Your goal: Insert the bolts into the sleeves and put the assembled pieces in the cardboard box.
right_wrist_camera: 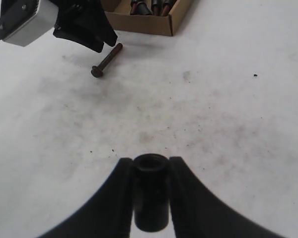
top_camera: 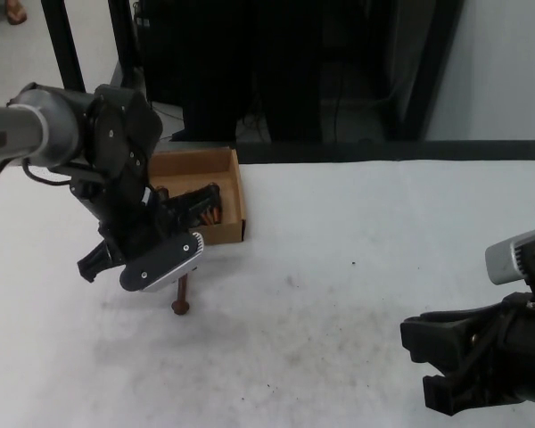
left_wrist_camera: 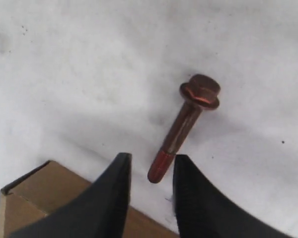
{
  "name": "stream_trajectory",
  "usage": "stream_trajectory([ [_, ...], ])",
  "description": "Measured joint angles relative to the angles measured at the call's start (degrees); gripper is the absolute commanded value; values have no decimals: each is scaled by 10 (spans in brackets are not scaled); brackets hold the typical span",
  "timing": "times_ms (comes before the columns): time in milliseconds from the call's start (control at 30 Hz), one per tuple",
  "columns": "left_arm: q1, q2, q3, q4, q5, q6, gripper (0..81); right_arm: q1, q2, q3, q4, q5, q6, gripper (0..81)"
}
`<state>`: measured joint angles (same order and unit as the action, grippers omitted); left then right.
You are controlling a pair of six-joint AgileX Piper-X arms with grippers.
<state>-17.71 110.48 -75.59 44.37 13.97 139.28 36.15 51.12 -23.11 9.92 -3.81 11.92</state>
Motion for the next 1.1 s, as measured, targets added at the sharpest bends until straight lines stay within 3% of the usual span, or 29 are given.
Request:
stream_trajectory([
  [133, -2, -1, 0, 17, -13, 7, 477, 0, 0, 1, 0, 0, -1, 3],
  [1100, -28, 22, 0, 25, -47, 35, 478, 1, -1, 35, -30, 1, 1, 3],
])
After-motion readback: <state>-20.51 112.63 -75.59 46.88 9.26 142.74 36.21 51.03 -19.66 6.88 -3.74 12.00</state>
